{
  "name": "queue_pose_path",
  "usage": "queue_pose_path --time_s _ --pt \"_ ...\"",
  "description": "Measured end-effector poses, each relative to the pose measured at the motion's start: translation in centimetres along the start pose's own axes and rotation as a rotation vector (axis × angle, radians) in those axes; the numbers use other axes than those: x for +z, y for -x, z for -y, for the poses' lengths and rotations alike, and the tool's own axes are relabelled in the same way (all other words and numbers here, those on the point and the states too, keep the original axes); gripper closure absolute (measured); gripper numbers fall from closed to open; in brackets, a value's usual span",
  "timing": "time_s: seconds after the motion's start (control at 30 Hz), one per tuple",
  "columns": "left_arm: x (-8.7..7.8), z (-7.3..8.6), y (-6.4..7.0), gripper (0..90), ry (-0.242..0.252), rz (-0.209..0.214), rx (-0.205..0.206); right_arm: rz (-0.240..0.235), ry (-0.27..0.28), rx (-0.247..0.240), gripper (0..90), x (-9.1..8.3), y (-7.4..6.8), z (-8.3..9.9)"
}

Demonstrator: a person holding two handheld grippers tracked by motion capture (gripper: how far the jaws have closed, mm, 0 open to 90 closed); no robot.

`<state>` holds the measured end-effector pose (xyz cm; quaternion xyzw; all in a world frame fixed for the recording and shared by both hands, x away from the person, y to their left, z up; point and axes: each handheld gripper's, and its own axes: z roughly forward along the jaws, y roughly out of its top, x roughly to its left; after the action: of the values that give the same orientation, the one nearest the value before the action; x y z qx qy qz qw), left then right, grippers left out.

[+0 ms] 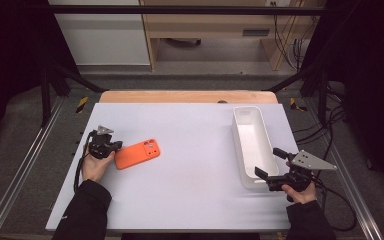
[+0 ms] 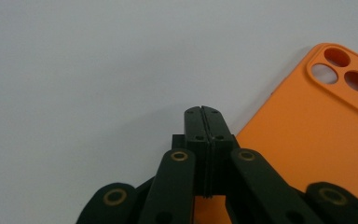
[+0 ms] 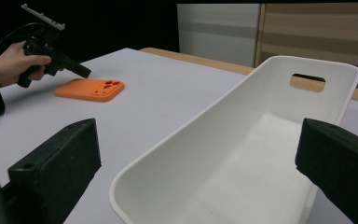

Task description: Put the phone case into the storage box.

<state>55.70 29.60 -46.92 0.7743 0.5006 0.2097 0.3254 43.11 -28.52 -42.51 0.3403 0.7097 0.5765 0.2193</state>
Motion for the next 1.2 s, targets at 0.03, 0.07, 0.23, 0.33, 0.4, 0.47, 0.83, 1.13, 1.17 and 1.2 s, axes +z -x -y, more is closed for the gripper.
queue_pose_path --time_s 0.03,0.07,0.23,0.33,0.4,0.47,0.83,1.13,1.17,1.2 --pt "0.0 0.0 0.0 89.9 -0.003 -0.002 0.002 0.001 0.000 0.000 0.4 0.0 0.0 0.0" --pt "0.0 0.0 0.1 89.9 -0.008 -0.006 0.005 0.001 0.001 0.001 0.4 0.0 0.0 0.0" --pt "-0.1 0.1 0.1 89.9 -0.014 -0.004 0.002 0.000 -0.001 0.002 0.4 0.0 0.0 0.0" --pt "-0.1 0.1 0.1 89.9 -0.015 -0.002 0.000 -0.002 0.000 0.003 0.4 -0.1 0.0 0.0" --pt "-0.1 0.1 0.1 89.9 -0.015 -0.002 -0.002 -0.002 0.001 0.003 0.4 -0.1 0.0 0.0" --pt "-0.1 0.1 0.1 89.9 -0.017 -0.003 -0.002 -0.003 0.001 0.004 0.4 -0.1 0.0 0.0" --pt "-0.7 0.5 0.6 90.0 -0.035 0.021 0.011 -0.004 0.006 0.006 0.4 -0.1 0.1 -0.1" --pt "-1.4 1.1 1.3 90.0 -0.046 0.031 0.035 -0.004 0.007 0.009 0.4 -0.2 0.1 -0.1" --pt "-1.4 1.1 1.4 90.0 -0.047 0.033 0.039 -0.005 0.008 0.010 0.4 -0.2 0.1 -0.1" --pt "-1.5 1.2 1.5 90.0 -0.048 0.036 0.038 -0.005 0.008 0.011 0.4 -0.2 0.1 -0.1"
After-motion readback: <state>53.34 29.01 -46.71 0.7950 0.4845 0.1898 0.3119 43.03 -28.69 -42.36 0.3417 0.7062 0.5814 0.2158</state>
